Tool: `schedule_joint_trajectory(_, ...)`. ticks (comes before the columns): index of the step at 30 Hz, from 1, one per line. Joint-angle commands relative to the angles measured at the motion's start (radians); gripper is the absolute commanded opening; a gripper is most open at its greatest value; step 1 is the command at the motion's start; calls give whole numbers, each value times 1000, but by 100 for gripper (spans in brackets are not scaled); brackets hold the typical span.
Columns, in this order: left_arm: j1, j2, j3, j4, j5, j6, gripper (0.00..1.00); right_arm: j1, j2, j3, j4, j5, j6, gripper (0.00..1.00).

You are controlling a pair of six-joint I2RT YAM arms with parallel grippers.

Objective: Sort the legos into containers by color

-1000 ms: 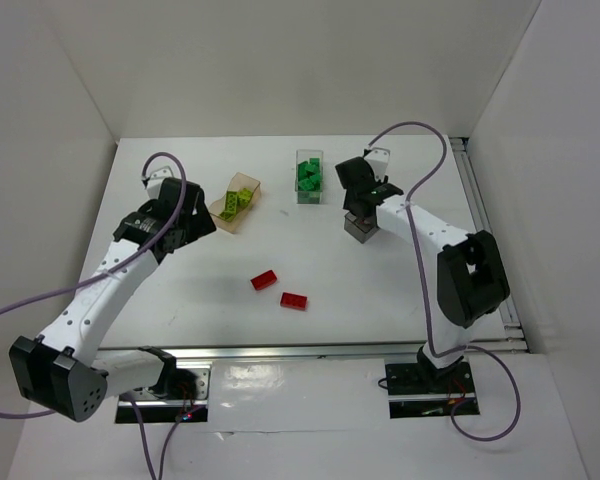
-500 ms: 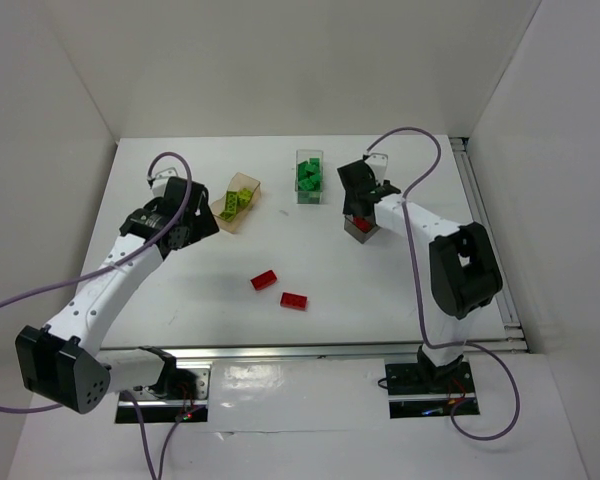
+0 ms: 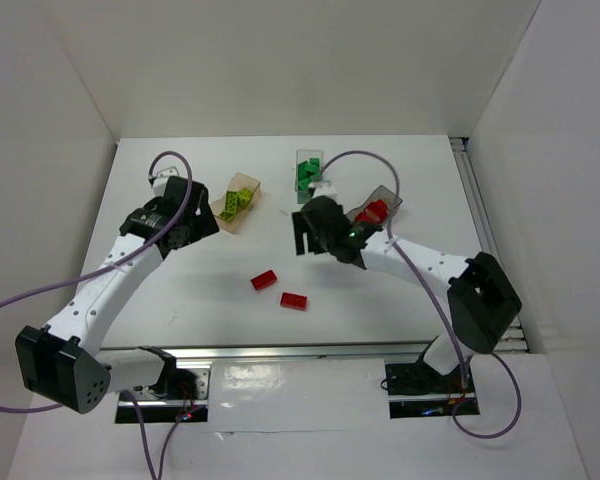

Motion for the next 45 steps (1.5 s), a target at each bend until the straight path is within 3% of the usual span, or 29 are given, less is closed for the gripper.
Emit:
schedule_joint_trajectory(1, 5, -9, 43, 33, -7, 23, 98, 135, 40, -34, -4, -155, -34, 81)
schedule_joint_trajectory(4, 5, -9, 43, 33, -7, 23, 98, 253, 61, -63, -4, -227, -91, 88)
schedule_joint_trajectory(7, 5, -9, 43, 33, 2, 33, 98, 330, 90, -63, -34, -201, -131, 89)
schedule_joint_trajectory(13, 5, -18, 34, 33, 2, 23, 98, 367, 124, -54, -64, -189, -192, 92)
schedule_joint_trajectory(21, 5, -27, 16, 33, 11, 23, 98, 367, 216, -85, -45, -144, -226, 79)
schedule_joint_trajectory(24, 5, -36, 16, 33, 11, 23, 98, 367, 216, -85, -36, -110, -226, 67)
schedule_joint_trajectory(25, 5, -36, 16, 33, 11, 23, 98, 367, 216, -85, -25, -110, -216, 49)
schedule_joint_trajectory(29, 5, -36, 16, 33, 11, 23, 97, 367, 169, -76, -25, -17, -164, 19)
schedule_joint_trajectory(34, 5, -36, 7, 33, 11, 23, 97, 249, 65, -99, 21, 109, -90, 19)
schedule_joint_trajectory(38, 5, -36, 7, 42, 21, 23, 97, -8, -5, -86, 21, 120, 37, 19)
schedule_joint_trajectory(45, 5, -27, 7, 42, 21, 23, 97, -245, 76, 50, 1, 120, 96, 24)
